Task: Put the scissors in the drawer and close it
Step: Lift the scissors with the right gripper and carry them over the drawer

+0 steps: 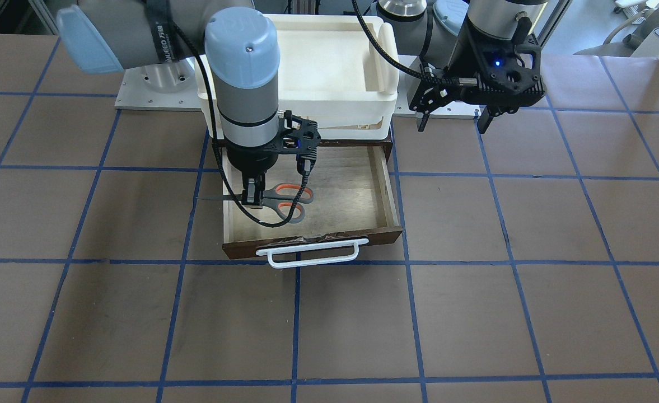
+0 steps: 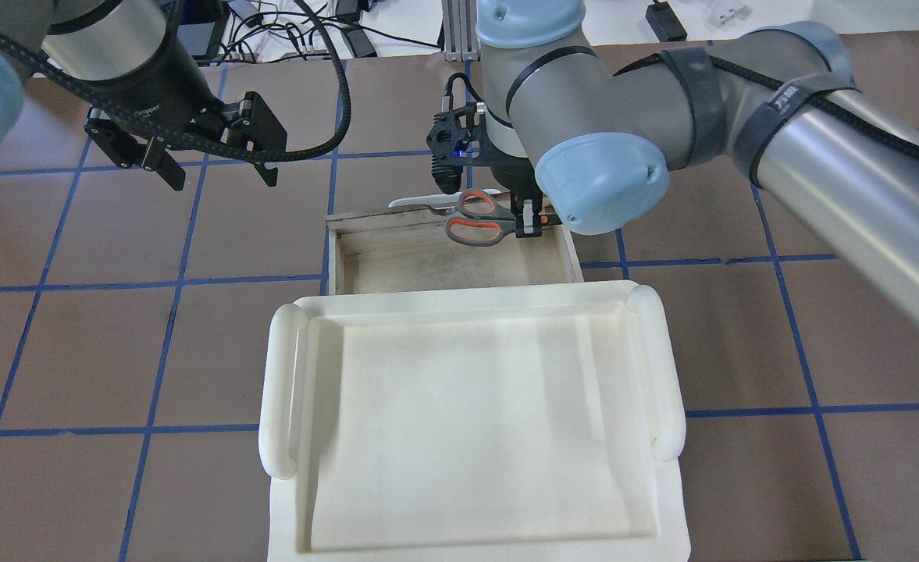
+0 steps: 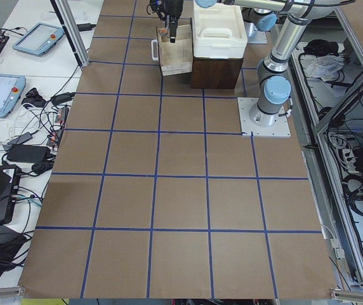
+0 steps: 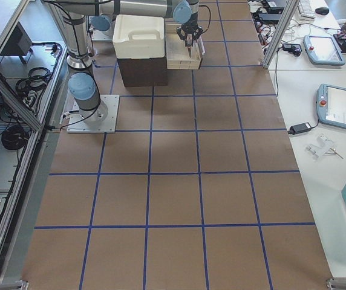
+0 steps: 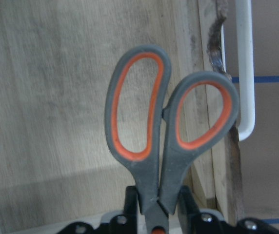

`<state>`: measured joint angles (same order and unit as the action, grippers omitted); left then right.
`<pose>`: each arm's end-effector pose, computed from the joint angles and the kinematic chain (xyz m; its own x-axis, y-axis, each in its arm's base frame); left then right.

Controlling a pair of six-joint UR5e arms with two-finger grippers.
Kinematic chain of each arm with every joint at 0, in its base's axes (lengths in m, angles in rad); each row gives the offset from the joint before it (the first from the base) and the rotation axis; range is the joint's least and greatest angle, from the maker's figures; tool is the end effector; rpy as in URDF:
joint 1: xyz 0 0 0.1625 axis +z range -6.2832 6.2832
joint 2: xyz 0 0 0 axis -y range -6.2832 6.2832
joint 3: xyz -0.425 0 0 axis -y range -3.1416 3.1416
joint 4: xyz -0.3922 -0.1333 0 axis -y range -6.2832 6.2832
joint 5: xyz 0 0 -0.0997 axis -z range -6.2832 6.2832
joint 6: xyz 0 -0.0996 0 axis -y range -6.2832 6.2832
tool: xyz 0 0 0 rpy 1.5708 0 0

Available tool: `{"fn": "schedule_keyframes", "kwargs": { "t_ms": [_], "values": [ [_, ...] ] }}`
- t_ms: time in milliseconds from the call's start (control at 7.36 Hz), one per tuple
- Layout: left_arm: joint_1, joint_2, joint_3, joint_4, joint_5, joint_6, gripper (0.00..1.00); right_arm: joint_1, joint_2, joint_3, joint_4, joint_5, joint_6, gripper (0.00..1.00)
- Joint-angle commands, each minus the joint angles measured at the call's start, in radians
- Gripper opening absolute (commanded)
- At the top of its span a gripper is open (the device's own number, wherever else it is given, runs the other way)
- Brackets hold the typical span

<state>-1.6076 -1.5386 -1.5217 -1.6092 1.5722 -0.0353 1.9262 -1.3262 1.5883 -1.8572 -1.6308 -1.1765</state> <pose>-0.1508 -0.4759 0.5239 -1.0000 0.0015 0.0001 0.0015 0.9991 -0.0429 0.3225 -0.5030 0.3763 -0.0385 -0.9982 0.0455 -0.9981 0.0406 0.0460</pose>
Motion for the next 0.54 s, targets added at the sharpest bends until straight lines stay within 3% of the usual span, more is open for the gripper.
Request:
{"fn": "schedule_keyframes", "kwargs": {
  "t_ms": [0, 407],
  "values": [
    [0.0, 0.0, 0.0, 0.0, 0.0, 0.0, 1.0, 0.063, 0.03, -0.002, -0.045, 0.002, 0.077, 0.0],
    [0.0, 0.0, 0.0, -0.003, 0.0, 0.0, 1.0, 0.097, 0.065, 0.001, -0.091, 0.034, 0.1, 0.0]
  ]
}}
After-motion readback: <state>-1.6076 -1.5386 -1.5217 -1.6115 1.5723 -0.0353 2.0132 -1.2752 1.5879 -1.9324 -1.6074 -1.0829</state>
